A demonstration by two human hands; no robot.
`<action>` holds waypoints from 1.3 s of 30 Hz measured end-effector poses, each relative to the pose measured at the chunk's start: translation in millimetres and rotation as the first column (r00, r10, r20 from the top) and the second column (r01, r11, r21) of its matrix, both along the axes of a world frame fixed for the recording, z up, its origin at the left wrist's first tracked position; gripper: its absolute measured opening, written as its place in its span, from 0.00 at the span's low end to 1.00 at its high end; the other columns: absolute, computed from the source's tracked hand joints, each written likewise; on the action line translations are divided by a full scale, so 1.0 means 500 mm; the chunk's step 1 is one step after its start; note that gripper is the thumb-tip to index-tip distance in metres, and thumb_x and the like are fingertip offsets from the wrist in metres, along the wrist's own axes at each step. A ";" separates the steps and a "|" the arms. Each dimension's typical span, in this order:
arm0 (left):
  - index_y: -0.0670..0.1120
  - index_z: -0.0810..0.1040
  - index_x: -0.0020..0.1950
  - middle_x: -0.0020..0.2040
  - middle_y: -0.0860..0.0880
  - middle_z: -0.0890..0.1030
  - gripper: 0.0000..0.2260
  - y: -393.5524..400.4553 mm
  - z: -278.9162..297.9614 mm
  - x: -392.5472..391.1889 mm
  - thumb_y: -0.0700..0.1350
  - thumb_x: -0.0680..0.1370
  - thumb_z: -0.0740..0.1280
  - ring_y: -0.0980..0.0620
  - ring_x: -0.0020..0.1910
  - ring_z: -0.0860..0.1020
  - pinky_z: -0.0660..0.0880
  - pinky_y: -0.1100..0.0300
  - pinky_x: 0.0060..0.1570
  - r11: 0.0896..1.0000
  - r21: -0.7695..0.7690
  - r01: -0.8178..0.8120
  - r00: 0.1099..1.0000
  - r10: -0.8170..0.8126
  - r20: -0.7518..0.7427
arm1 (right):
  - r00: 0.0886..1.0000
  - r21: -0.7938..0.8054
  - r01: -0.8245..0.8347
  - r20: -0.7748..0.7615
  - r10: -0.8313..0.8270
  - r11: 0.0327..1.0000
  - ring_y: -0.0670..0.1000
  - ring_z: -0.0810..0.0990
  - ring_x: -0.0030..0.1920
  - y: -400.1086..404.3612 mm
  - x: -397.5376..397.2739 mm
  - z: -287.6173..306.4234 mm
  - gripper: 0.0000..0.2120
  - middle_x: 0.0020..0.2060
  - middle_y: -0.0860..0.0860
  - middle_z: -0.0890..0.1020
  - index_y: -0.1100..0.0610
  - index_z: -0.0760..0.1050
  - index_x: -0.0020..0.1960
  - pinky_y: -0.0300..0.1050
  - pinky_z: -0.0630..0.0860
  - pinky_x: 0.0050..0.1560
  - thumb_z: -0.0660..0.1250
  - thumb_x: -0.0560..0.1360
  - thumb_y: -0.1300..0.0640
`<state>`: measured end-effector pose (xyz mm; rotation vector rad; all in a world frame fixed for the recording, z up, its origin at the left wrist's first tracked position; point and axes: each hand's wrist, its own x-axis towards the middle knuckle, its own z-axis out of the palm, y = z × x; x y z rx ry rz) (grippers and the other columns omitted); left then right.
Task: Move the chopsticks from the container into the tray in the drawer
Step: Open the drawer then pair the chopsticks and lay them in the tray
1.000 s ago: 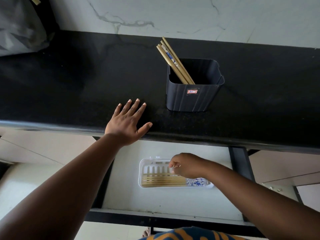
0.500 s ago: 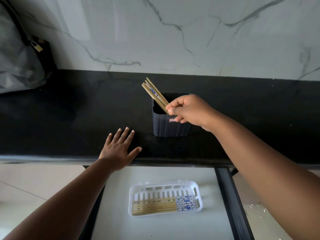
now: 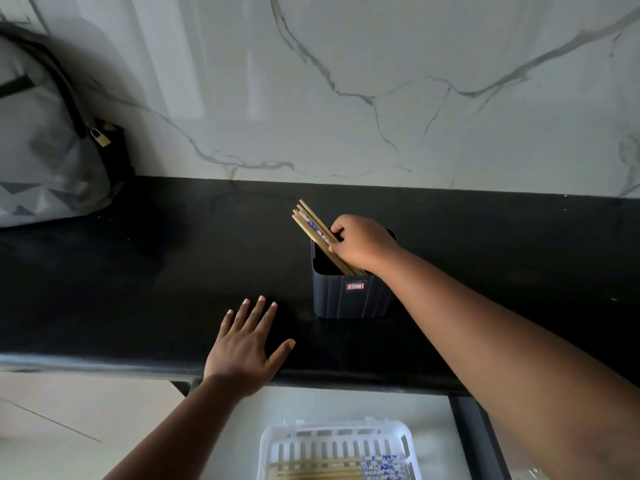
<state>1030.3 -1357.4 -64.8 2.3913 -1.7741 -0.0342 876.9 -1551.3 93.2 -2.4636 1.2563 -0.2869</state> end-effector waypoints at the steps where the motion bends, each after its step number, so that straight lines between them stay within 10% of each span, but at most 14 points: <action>1: 0.55 0.46 0.79 0.78 0.54 0.43 0.40 -0.001 0.000 0.000 0.74 0.72 0.36 0.52 0.77 0.39 0.37 0.53 0.75 1.000 0.001 -0.001 1.000 0.001 0.003 | 1.000 0.020 -0.010 0.030 0.010 1.000 0.51 0.80 0.49 -0.007 0.004 -0.007 0.11 0.49 0.48 0.81 0.51 0.75 0.57 0.50 0.79 0.47 0.69 0.75 0.54; 19: 0.56 0.44 0.78 0.78 0.55 0.42 0.39 -0.002 -0.001 0.004 0.74 0.73 0.38 0.53 0.77 0.38 0.35 0.54 0.74 1.000 -0.017 -0.007 1.000 0.006 -0.022 | 0.999 -0.107 -0.036 0.005 0.037 0.994 0.51 0.75 0.29 -0.013 -0.012 -0.031 0.11 0.32 0.51 0.79 0.60 0.76 0.38 0.41 0.65 0.26 0.63 0.77 0.56; 25: 0.53 0.48 0.79 0.79 0.53 0.45 0.37 -0.005 0.023 -0.011 0.71 0.75 0.47 0.51 0.78 0.39 0.36 0.52 0.75 0.997 0.054 -0.047 0.982 0.057 -0.183 | 0.937 -0.093 0.010 0.349 0.023 0.996 0.48 0.71 0.26 -0.004 -0.051 0.044 0.12 0.27 0.50 0.77 0.59 0.77 0.38 0.44 0.69 0.29 0.65 0.77 0.55; 30: 0.48 0.76 0.65 0.62 0.50 0.77 0.17 -0.042 0.191 -0.039 0.48 0.77 0.69 0.48 0.65 0.74 0.69 0.56 0.65 0.840 -0.510 -0.185 0.881 -0.088 -0.465 | 0.787 0.008 -0.042 0.616 0.028 0.999 0.54 0.83 0.37 0.028 -0.082 0.164 0.06 0.36 0.53 0.84 0.54 0.82 0.45 0.47 0.82 0.39 0.68 0.77 0.54; 33: 0.50 0.75 0.66 0.60 0.54 0.76 0.18 -0.065 0.349 -0.062 0.41 0.77 0.69 0.55 0.60 0.75 0.68 0.71 0.57 0.713 -0.701 -0.023 0.889 -0.306 -0.340 | 0.704 0.132 -0.135 0.711 0.002 0.982 0.50 0.85 0.39 0.061 -0.086 0.210 0.04 0.37 0.50 0.86 0.53 0.82 0.44 0.41 0.82 0.39 0.70 0.76 0.58; 39: 0.46 0.78 0.65 0.60 0.42 0.80 0.24 -0.055 0.505 -0.081 0.33 0.70 0.73 0.40 0.55 0.79 0.78 0.49 0.49 0.630 -0.578 0.519 0.855 -0.378 0.356 | 0.677 0.237 -0.196 0.735 -0.044 0.951 0.50 0.85 0.38 0.125 -0.077 0.240 0.05 0.37 0.53 0.86 0.56 0.82 0.43 0.43 0.83 0.40 0.69 0.76 0.58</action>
